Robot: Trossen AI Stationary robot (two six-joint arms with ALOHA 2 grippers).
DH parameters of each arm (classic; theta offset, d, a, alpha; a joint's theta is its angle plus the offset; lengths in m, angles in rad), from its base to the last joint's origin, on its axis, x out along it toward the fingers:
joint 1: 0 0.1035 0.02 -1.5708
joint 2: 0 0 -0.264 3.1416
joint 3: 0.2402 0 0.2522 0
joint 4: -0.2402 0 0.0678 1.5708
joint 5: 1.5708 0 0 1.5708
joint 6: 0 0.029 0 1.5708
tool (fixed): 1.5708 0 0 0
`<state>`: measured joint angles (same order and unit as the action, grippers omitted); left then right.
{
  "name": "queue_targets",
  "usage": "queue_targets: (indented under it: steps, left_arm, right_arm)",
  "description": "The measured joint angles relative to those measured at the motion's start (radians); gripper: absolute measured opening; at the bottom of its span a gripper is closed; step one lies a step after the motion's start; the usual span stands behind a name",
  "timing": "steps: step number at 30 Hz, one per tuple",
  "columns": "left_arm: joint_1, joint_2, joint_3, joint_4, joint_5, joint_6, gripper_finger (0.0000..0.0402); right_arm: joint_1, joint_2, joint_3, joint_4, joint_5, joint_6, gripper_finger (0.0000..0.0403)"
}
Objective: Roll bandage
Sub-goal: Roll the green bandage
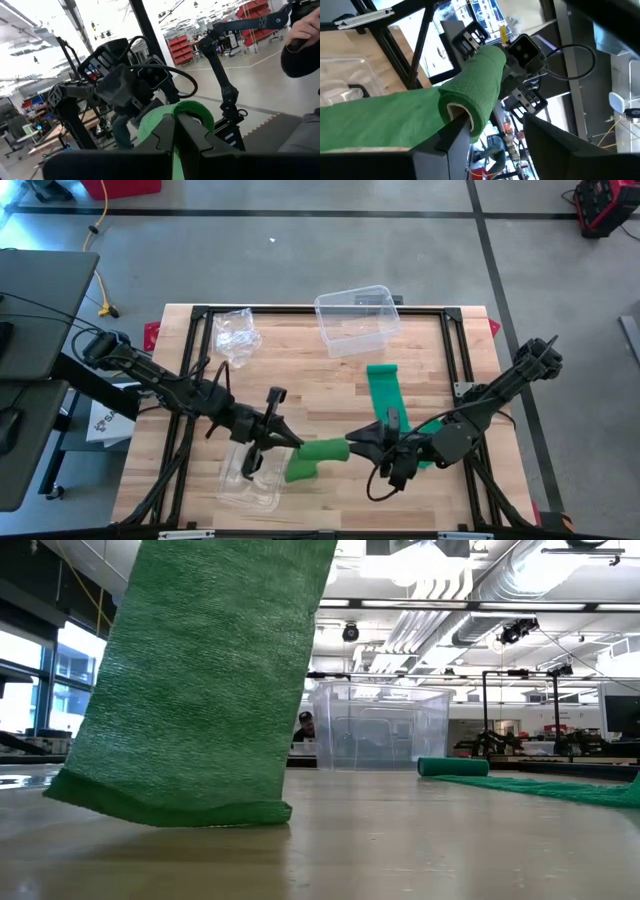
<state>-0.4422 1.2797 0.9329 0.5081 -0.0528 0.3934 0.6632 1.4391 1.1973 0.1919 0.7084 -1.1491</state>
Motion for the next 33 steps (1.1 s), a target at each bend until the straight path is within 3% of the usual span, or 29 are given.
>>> queue_targets:
  steps: [8, 15, 18, 22, 28, 33]
  left_arm:
    - [0.049, 0.025, 0.0, 0.012, 0.027, -0.056, 0.0003]
    - [0.05, 0.029, 0.0, 0.013, 0.016, -0.083, 0.0006]
    - [0.05, 0.02, 0.0, 0.011, -0.052, -0.146, 0.0019]
    - [0.057, 0.013, 0.0, 0.001, -0.115, -0.241, 0.005]
    - [0.095, 0.013, 0.0, -0.026, -0.057, -0.442, 0.0095]
    - [0.11, 0.012, -0.001, -0.054, 0.004, -0.529, 0.0104]
  right_arm:
    - [-0.015, 0.0, 0.0, -0.012, -0.125, 0.14, 0.0123]
    - [-0.019, -0.001, 0.0, -0.06, -0.105, 0.116, 0.0019]
    - [-0.001, 0.001, 0.0, -0.069, -0.047, 0.027, 0.0013]
    - [0.029, 0.026, 0.0, -0.05, 0.115, -0.168, 0.0026]
    - [0.038, 0.085, 0.0, -0.046, 0.182, -0.531, 0.0018]
    - [0.039, 0.137, 0.0, -0.028, 0.261, -0.775, 0.0017]
